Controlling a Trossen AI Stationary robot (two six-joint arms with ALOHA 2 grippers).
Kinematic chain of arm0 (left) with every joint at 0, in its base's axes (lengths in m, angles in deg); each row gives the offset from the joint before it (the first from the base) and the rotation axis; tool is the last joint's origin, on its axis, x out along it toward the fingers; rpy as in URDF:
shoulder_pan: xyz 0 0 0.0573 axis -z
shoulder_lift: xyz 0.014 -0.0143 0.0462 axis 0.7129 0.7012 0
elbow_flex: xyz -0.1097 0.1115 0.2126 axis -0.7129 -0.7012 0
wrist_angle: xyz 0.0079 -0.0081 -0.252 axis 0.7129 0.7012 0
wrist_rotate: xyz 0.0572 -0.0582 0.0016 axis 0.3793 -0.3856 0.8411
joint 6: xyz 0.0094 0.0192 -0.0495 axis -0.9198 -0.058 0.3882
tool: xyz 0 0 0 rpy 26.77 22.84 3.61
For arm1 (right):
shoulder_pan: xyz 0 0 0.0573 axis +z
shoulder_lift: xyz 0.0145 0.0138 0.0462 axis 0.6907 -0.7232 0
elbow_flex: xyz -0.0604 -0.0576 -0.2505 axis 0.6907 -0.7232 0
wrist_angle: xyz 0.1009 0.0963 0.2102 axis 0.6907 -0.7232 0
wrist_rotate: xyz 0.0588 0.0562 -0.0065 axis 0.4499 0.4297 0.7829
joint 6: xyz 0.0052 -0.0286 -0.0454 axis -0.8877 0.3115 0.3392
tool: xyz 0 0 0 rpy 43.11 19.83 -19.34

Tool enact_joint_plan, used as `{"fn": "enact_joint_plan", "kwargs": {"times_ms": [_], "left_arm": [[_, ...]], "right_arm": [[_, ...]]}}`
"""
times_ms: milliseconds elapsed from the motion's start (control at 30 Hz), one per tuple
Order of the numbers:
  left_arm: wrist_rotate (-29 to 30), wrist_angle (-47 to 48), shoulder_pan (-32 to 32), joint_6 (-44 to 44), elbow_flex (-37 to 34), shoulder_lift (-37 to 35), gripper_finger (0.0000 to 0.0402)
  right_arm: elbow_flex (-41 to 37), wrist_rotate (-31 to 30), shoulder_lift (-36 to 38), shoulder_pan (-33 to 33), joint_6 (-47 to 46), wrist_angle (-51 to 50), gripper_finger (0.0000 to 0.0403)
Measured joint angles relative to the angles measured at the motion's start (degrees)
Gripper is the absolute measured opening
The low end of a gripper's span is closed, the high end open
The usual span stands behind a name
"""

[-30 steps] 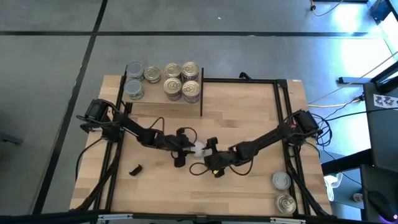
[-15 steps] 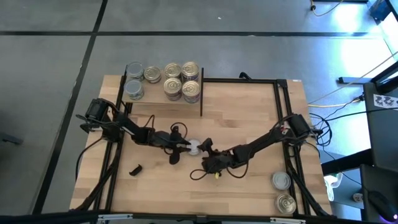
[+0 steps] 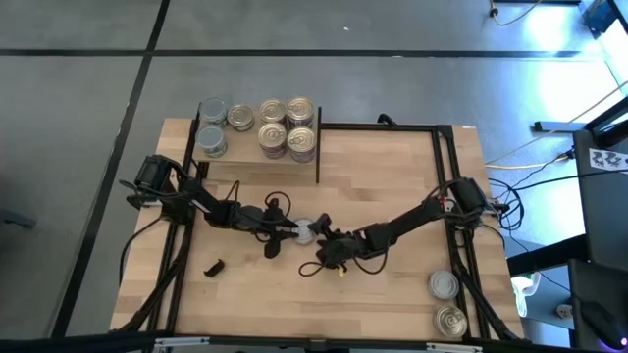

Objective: Stack canned seafood by type on shelf
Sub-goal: Put the green tuna can on the shelf

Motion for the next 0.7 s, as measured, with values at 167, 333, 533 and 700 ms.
{"fn": "enact_joint_plan", "kwargs": {"times_ms": [167, 333, 533, 700], "left_arm": [[0.15, -0.07, -0.01, -0.03, 0.00, 0.00, 0.0132], [0.31, -0.50, -0.57, 0.19, 0.00, 0.01, 0.0132], [0.92, -2.43, -0.80, 0.35, -0.07, 0.88, 0.0132], [1.53, -3.42, -0.90, 1.53, -0.04, 1.95, 0.0132]], "right_arm": [[0.10, 2.84, -0.56, -1.40, 1.63, 0.11, 0.0366], [0.17, 3.24, -2.28, -2.06, 5.57, 1.81, 0.0366], [0.15, 4.01, -3.30, -3.05, 8.86, 4.16, 0.0366], [0.13, 4.75, -3.28, -3.67, 8.45, 3.88, 0.0366]]}}
